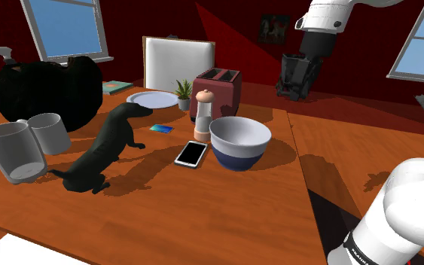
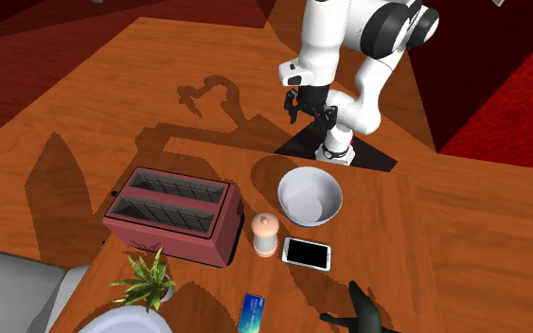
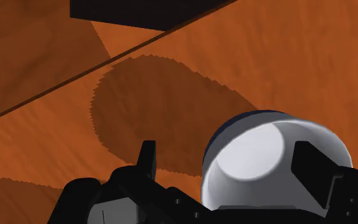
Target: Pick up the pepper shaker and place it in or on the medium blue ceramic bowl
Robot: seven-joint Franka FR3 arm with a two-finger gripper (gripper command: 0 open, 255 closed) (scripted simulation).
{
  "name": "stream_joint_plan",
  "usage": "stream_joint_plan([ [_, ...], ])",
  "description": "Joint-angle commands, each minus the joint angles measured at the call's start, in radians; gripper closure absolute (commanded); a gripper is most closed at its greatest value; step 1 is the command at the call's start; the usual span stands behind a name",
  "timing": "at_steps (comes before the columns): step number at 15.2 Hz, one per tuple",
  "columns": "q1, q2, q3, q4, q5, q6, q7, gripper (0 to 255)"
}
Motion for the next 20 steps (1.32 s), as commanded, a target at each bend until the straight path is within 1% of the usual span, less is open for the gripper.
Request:
stream_joint_plan([
  [1,0.000,0.000,0.000,0.000,0.000,0.000,0.000,0],
  [6,0.017,0.172,0.029,0.089,0.010,0.100,0.004,0],
  [11,0.031,0.347,0.057,0.208,0.010,0.173,0.011,0],
  [16,0.044,0.527,0.085,0.359,-0.002,0.218,0.021,0],
  [20,0.056,0.675,0.107,0.505,-0.020,0.232,0.031,0],
])
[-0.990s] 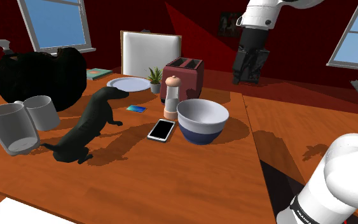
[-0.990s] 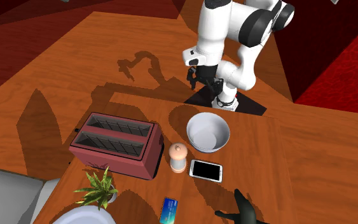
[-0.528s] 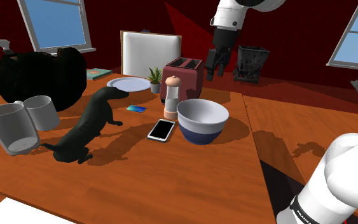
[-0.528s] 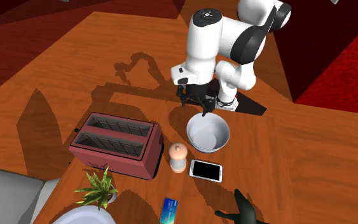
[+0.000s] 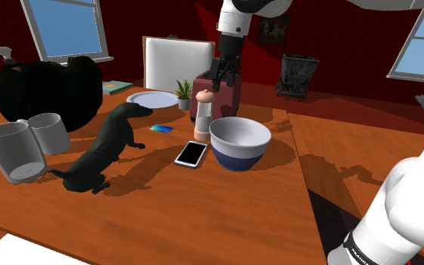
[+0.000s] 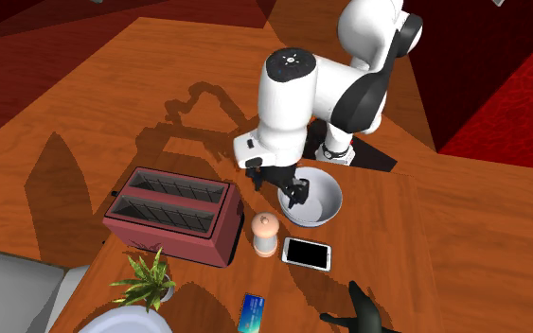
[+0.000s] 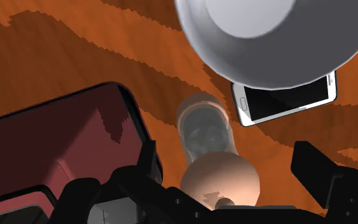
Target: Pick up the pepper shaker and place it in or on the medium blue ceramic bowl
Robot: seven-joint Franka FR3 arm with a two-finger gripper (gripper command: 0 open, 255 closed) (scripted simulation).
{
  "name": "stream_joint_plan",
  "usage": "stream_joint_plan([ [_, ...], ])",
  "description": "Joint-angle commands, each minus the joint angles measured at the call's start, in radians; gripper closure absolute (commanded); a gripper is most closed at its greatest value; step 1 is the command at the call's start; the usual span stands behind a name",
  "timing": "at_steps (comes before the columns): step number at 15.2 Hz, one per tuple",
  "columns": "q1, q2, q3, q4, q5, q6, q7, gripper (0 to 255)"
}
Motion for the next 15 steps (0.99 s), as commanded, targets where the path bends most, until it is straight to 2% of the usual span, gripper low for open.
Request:
stream_joint_plan([
  [1,0.008,0.074,0.011,0.078,-0.011,0.002,0.007,0],
  [3,0.014,0.126,0.017,0.137,-0.019,0.000,0.011,0],
  [10,0.014,0.128,0.018,0.037,-0.020,0.101,0.011,0],
  [15,0.014,0.128,0.018,0.037,-0.020,0.101,0.011,0],
])
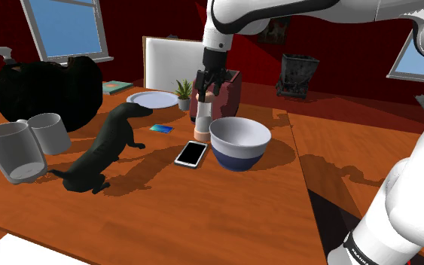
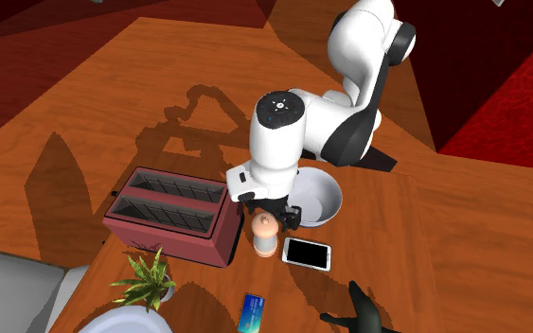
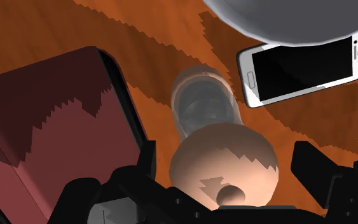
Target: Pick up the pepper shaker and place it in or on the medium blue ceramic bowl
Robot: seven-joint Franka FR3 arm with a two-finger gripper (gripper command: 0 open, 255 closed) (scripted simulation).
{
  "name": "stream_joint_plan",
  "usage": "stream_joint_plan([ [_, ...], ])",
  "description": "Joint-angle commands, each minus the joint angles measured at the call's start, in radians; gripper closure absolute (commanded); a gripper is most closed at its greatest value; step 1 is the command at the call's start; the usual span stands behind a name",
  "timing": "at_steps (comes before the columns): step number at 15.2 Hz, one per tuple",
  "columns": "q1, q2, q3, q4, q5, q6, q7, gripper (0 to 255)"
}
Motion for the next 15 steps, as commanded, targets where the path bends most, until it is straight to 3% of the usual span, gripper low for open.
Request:
stream_joint_plan([
  [1,0.000,0.000,0.000,-0.001,0.000,0.001,0.000,0],
  [3,0.000,0.000,0.000,0.000,0.000,0.000,0.000,0],
  [4,0.000,0.000,0.000,0.000,0.000,0.000,0.000,255],
  [15,0.000,0.001,0.000,0.028,0.000,-0.026,0.000,255],
])
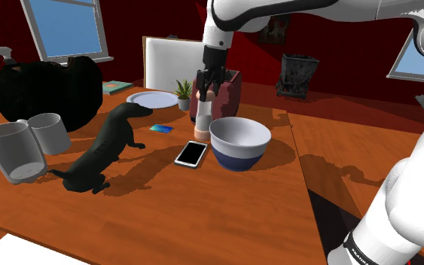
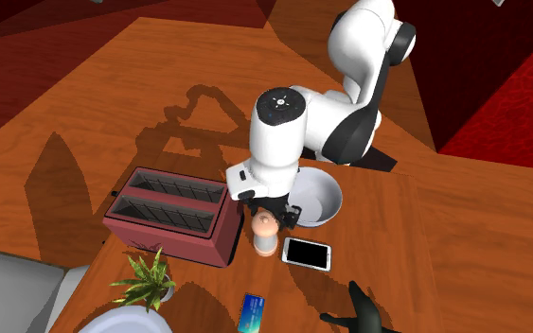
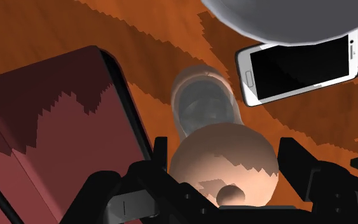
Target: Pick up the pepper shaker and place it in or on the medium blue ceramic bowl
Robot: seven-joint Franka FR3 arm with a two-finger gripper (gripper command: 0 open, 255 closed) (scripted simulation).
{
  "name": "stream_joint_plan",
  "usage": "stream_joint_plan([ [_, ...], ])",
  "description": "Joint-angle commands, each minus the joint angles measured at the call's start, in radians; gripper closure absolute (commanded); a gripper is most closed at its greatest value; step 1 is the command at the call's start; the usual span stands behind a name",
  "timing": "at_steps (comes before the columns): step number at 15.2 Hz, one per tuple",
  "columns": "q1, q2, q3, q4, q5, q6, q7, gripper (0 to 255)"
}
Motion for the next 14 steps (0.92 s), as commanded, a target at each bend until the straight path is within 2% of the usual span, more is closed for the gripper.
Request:
stream_joint_plan([
  [1,0.000,0.003,0.000,0.028,0.000,-0.025,0.000,255],
  [14,0.002,0.040,0.001,0.250,-0.005,-0.211,0.004,255],
])
